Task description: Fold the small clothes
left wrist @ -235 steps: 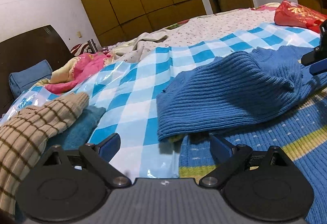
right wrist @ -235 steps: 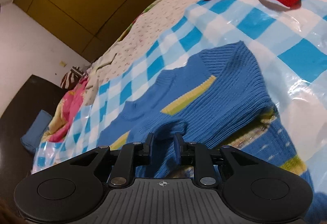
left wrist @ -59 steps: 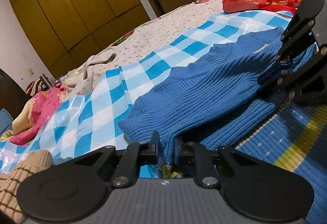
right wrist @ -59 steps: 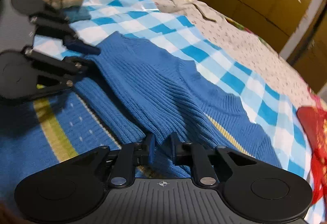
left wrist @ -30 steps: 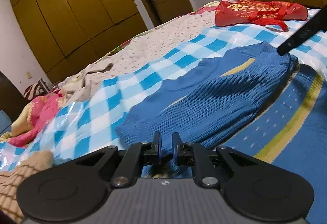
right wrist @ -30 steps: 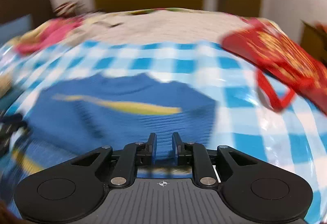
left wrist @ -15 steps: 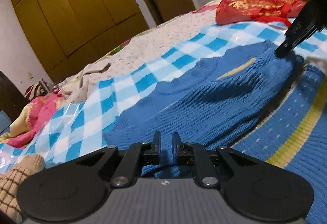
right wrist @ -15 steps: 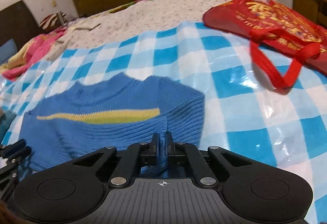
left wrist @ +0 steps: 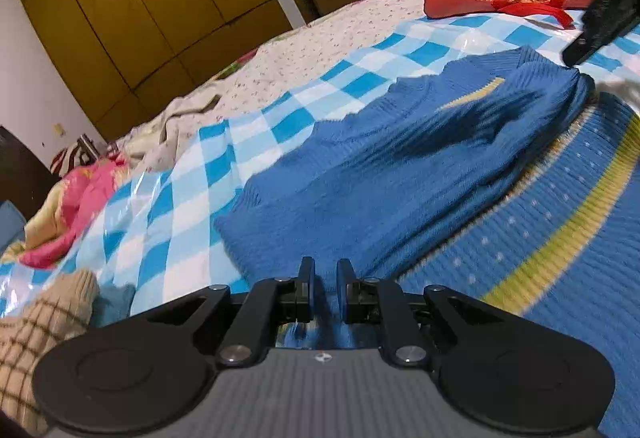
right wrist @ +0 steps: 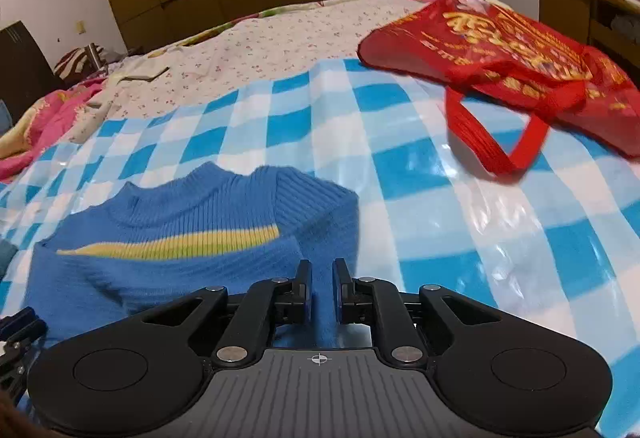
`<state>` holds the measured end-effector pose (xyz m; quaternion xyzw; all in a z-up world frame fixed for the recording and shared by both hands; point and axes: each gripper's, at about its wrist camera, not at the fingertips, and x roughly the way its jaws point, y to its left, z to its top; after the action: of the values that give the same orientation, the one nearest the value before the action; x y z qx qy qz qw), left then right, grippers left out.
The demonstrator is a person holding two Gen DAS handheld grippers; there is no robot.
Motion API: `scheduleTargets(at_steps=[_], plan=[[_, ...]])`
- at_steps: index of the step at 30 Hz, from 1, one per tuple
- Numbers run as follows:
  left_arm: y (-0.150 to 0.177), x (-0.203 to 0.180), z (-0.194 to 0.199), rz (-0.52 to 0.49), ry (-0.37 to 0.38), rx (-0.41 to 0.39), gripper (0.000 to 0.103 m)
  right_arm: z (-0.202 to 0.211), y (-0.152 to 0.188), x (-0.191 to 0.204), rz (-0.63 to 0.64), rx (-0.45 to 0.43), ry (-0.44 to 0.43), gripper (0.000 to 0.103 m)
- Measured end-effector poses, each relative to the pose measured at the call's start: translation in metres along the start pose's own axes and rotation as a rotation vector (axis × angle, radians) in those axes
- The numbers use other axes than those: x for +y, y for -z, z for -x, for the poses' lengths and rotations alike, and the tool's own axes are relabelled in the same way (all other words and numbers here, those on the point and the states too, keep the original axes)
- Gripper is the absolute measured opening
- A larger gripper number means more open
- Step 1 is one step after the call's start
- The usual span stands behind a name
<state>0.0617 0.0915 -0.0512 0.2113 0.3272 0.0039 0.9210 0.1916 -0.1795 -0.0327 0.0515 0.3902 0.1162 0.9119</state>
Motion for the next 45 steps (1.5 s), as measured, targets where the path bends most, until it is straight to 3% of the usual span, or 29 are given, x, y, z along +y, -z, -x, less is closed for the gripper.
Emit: scheduleTargets(at_steps=[6,10,14,23,36,45], plan=[[0.033,0.006,0.024,0.027,0.033,0.091,0.026,0.034,0.042,-0.012,-0.048,0.105,-0.060,0.021],[0.051,-0.002,0.047,-0.002,0.015,0.113,0.027,0.048,0.063,-0.016,-0.068,0.158,-0.065,0.022],[0.054,-0.002,0.066,0.038,0.028,0.132,0.028,0.059,0.075,-0.021,-0.092,0.170,-0.085,0.028],[0.070,0.006,0.091,0.183,0.106,0.227,0.032,0.075,0.086,-0.025,-0.094,0.170,-0.118,0.030],[0.078,-0.001,0.101,0.242,0.182,0.279,0.033,0.105,0.108,-0.027,-0.050,0.216,-0.156,0.037],[0.084,0.001,0.114,0.293,0.254,0.339,0.043,0.115,0.112,-0.031,-0.056,0.230,-0.169,0.037]])
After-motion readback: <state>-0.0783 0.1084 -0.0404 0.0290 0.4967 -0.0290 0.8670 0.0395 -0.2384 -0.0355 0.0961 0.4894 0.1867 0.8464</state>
